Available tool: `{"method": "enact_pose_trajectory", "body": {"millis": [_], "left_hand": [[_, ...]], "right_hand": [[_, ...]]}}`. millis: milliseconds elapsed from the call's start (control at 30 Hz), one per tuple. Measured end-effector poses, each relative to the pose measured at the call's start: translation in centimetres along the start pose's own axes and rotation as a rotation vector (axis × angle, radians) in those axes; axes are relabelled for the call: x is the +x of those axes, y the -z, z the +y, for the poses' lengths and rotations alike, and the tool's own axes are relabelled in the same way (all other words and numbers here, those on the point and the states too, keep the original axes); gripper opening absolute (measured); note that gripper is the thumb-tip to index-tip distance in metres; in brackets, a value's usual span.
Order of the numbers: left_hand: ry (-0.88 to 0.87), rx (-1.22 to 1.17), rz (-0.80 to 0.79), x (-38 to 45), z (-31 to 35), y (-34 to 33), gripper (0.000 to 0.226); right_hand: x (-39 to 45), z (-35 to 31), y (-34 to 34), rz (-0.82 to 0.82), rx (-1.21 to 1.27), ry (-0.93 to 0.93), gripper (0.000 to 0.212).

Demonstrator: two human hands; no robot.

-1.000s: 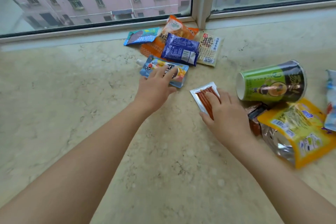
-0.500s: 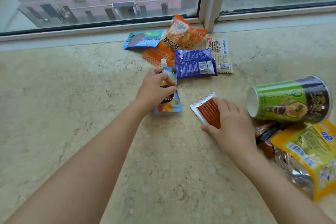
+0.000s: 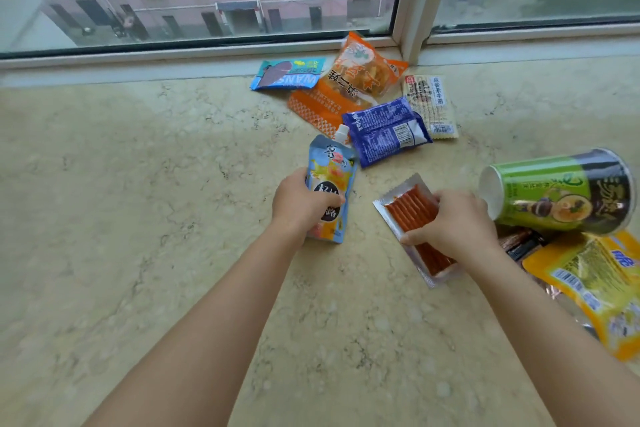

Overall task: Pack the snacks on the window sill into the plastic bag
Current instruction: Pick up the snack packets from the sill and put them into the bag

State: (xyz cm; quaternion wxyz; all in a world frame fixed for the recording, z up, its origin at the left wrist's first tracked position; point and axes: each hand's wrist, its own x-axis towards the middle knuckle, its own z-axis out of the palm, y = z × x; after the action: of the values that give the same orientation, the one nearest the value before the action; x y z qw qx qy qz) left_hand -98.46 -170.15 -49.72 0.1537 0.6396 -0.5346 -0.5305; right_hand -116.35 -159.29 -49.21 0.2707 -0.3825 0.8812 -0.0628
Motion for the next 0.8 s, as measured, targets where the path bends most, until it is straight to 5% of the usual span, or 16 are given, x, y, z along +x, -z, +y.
{"method": "enact_pose_trajectory", "body": {"millis": [167,400,800], "left_hand": [[-0.009,-0.203,-0.186,-2.3,-0.7,2.9,0.049],[-0.006,-0.418,-0.297,-8.1,-4.1,9.0,0.064],[-0.070,-0.439,-0.079,-19.0,-10.0,25.6,0.080]], "right_hand": [[-1.6,-0.6,0.4,0.009,0.321,0.062,0.027],[-6.1,-3.5,1.7,-0.234,0.874,0.048,0.061],[-19.2,-15.6,0.3,-0.306,0.911,0.372,0.062]]}}
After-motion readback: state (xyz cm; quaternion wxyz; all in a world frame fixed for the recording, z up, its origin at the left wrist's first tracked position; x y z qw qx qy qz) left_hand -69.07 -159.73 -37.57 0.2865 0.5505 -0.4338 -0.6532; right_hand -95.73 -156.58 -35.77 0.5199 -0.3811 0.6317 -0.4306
